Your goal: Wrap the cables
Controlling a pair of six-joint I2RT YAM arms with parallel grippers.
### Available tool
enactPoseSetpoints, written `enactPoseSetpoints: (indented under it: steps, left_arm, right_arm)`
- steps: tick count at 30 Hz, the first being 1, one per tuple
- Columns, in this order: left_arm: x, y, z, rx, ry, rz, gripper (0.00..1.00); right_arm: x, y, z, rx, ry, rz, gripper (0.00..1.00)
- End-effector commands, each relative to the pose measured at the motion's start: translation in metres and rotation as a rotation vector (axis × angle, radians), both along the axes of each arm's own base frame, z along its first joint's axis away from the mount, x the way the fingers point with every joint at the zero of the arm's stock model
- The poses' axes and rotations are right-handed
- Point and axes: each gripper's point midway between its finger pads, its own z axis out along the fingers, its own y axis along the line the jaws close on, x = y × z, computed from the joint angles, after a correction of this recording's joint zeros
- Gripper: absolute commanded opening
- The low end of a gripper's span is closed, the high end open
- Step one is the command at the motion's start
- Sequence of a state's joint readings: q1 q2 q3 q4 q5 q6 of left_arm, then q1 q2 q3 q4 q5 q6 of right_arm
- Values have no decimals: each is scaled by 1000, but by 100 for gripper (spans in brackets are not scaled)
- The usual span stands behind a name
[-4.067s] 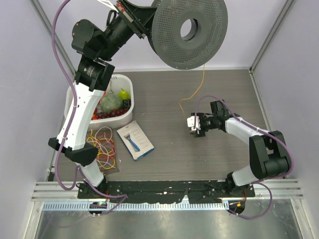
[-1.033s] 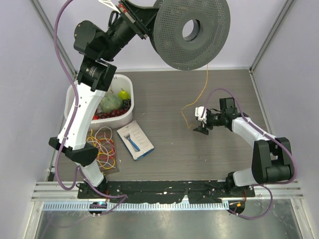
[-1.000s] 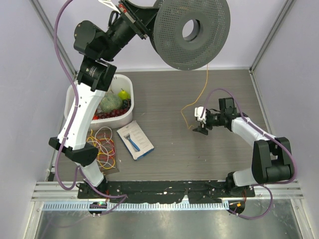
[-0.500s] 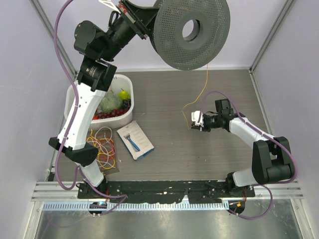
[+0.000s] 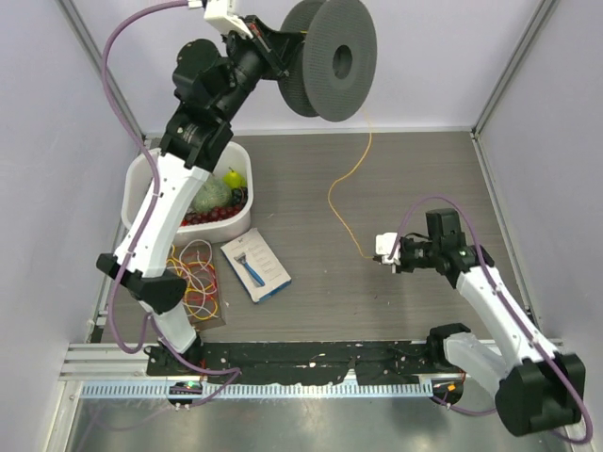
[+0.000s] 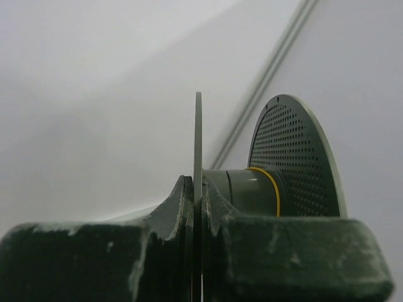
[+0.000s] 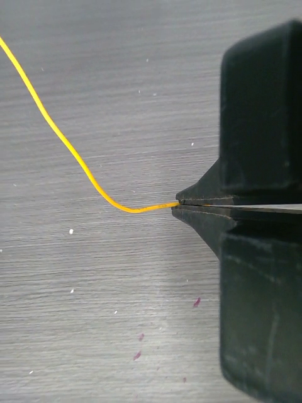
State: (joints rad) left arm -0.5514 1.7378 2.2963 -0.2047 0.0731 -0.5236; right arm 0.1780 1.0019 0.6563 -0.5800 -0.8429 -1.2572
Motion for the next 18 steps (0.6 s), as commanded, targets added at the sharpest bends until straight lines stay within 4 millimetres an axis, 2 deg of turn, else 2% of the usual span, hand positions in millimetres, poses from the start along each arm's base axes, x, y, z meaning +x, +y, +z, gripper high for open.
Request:
enactPoseSetpoints:
  steps: [1,4,8,9,13,18]
  left_arm:
    - [41,21,-34,130,14,223,0]
    - [61,8,-78,249,59,228,0]
    - [73,-6,-130,372,117,213,0]
    - [73,-11,-140,402,125,206,0]
    - [69,-27,-181,477,174,158,0]
    - [53,-51,-214,520,226,53,0]
  right_arm:
    - [-23,3,32,48,13,-37,0]
    - [-29,8,63,82,-45,-21,1]
    - [-24,16,112,146,-101,-33,1]
    - [-21,18,129,161,-131,-30,1]
    - [-17,26,165,211,-184,-17,1]
    - [-5,34,186,247,-206,-28,1]
